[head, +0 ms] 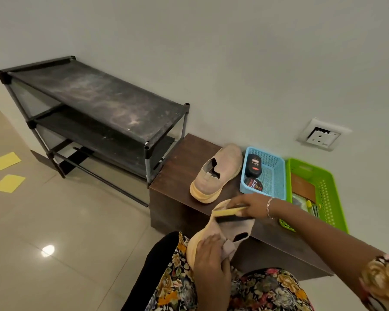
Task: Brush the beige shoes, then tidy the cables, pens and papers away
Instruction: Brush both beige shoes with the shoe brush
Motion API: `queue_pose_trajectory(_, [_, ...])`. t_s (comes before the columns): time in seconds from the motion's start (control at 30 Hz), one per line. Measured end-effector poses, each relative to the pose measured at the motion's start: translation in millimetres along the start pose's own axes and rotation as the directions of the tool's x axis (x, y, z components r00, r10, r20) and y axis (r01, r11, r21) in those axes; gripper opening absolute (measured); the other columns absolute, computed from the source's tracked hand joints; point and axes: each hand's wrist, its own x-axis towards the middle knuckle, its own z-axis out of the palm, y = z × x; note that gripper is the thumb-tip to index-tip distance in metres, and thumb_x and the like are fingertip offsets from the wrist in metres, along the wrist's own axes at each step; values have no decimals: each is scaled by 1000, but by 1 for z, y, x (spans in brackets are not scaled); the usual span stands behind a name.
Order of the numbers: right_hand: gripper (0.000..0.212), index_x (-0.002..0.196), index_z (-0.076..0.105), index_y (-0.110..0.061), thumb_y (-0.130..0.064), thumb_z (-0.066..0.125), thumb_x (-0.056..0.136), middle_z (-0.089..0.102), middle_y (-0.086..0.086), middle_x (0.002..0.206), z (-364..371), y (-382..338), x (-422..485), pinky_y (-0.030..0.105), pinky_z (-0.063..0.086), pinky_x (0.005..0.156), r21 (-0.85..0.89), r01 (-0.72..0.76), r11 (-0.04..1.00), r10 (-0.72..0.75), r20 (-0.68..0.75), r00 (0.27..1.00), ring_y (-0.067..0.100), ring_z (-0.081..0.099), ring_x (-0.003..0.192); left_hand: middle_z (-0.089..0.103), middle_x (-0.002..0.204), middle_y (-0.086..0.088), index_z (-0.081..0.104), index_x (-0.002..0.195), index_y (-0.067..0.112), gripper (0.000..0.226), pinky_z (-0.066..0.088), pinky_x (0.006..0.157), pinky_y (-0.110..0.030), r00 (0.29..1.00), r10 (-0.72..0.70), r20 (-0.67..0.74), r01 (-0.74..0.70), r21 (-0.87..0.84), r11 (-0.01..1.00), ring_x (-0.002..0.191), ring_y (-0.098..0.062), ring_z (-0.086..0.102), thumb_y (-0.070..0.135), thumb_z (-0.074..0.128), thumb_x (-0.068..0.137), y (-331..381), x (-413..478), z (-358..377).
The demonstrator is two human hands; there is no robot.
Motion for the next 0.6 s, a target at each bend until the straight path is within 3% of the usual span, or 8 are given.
queue_pose_trajectory(0.07, [38, 128, 51, -24, -21, 55, 90, 53, 0, 123, 9, -7, -9, 28, 38, 97, 73, 133, 988, -140, 89, 986, 14, 48, 110, 71, 99, -1, 54, 106, 24, 35, 33, 101, -17, 1000, 1, -11, -1, -2, 1000, 103, -6, 51, 24, 48, 72, 0, 2, -2])
queue_pose_trajectory(0.13, [36, 124, 52, -26, -21, 57, 89, 53, -3, 114, 8, 3, -18, 26, 40, 90, 270, 127, 954, -170, 139, 976, 9, 49, 100, 70, 101, -1, 52, 107, 25, 36, 32, 103, -19, 1000, -2, -10, 2, 5, 1000, 105, -5, 51, 23, 47, 72, 1, 3, -2])
queue_pose_trajectory(0.2, [31, 119, 52, -30, -19, 57, 90, 51, -5, 107, 8, 23, -19, 19, 42, 82, 398, 62, 915, -97, 69, 993, 8, 50, 94, 70, 101, -2, 54, 107, 23, 34, 30, 103, -18, 1000, -5, -5, 5, -12, 1000, 105, -6, 51, 23, 49, 73, 1, 2, -2])
queue_pose_trajectory(0.3, [34, 119, 43, -31, -15, 54, 92, 48, -7, 101, 18, 35, -14, 10, 37, 76, 438, 71, 896, -10, -140, 990, 13, 46, 98, 69, 102, -4, 57, 106, 20, 29, 31, 103, -17, 999, 16, -40, -20, -84, 996, 106, -7, 53, 22, 52, 77, 3, 10, -4])
queue_pose_trajectory(0.37, [39, 120, 40, -30, -20, 56, 86, 51, -4, 110, 25, 28, -12, 4, 39, 81, 571, 165, 804, -51, -210, 976, 14, 49, 103, 69, 106, -5, 59, 103, 17, 28, 27, 108, -19, 996, 51, -70, -58, -98, 993, 109, -7, 53, 17, 51, 77, 2, 22, -9])
queue_pose_trajectory(0.47, [54, 126, 40, -27, -31, 60, 76, 50, 2, 126, 28, 16, -10, 17, 42, 97, 680, 279, 678, -121, -271, 955, 13, 51, 114, 61, 121, -4, 60, 100, 16, 27, 19, 114, -22, 993, 105, -62, -108, -52, 993, 121, -11, 48, 9, 53, 75, -6, 42, -13])
queue_pose_trajectory(0.53, [57, 127, 42, -28, -39, 60, 74, 52, 4, 125, 33, 8, -5, 25, 42, 100, 657, 304, 689, -129, -302, 945, 14, 52, 115, 54, 130, -3, 56, 98, 25, 44, 14, 115, -19, 997, 74, -36, -75, -53, 996, 129, -12, 40, -8, 65, 69, -15, 48, -12])
queue_pose_trajectory(0.6, [52, 127, 43, -23, -32, 59, 78, 54, 0, 119, 40, 5, 3, 17, 41, 95, 582, 297, 757, -140, -300, 944, 4, 52, 109, 51, 133, -5, 55, 95, 28, 59, 10, 115, -17, 999, 45, -26, -47, -60, 997, 131, -13, 36, -19, 67, 61, -20, 51, -10])
